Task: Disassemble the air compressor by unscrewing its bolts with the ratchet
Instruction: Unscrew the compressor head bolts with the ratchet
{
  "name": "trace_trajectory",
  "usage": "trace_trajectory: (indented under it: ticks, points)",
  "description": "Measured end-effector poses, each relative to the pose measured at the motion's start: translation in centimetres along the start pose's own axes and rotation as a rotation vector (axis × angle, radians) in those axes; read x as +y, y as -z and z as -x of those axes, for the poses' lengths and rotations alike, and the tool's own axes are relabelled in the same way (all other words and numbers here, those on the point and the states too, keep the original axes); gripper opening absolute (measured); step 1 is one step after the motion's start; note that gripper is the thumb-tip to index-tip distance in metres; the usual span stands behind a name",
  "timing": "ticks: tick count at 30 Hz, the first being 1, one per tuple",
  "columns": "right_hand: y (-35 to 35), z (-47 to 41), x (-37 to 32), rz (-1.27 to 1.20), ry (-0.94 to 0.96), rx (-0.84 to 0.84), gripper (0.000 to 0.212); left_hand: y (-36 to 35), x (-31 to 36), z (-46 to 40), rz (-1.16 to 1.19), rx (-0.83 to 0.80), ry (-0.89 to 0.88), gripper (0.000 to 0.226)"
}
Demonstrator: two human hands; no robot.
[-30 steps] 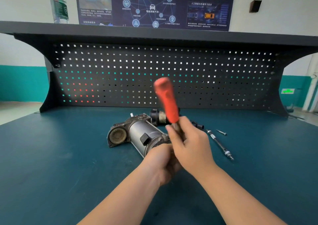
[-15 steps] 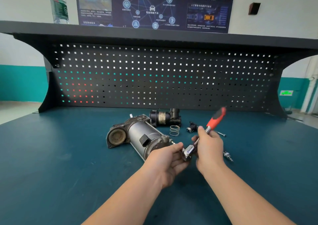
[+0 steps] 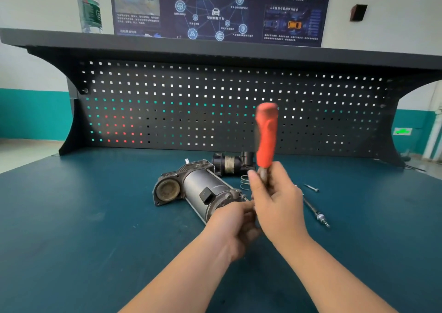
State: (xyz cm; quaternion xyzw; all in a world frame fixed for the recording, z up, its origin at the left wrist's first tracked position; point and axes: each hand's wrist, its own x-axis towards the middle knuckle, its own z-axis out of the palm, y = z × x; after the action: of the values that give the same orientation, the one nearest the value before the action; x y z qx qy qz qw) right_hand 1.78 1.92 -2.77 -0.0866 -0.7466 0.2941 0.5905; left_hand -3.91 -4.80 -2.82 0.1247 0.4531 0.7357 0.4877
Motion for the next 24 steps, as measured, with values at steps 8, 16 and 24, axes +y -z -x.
trace_trajectory:
  ticks: [8, 16, 24]
  points:
    - [0.7, -1.6, 2.0, -0.588, -1.033, 0.398, 0.019, -0.6, -0.2, -0.1, 0.014, 0.029, 0.013, 0.008]
    - [0.9, -1.6, 2.0, -0.513, -0.778, 0.307, 0.021, -0.1, -0.2, 0.1, -0.040, 0.031, -0.022, 0.017]
    - [-0.1, 0.2, -0.3, 0.175, 0.313, -0.192, 0.015, 0.0, -0.1, 0.7, 0.029, -0.073, -0.043, 0.027]
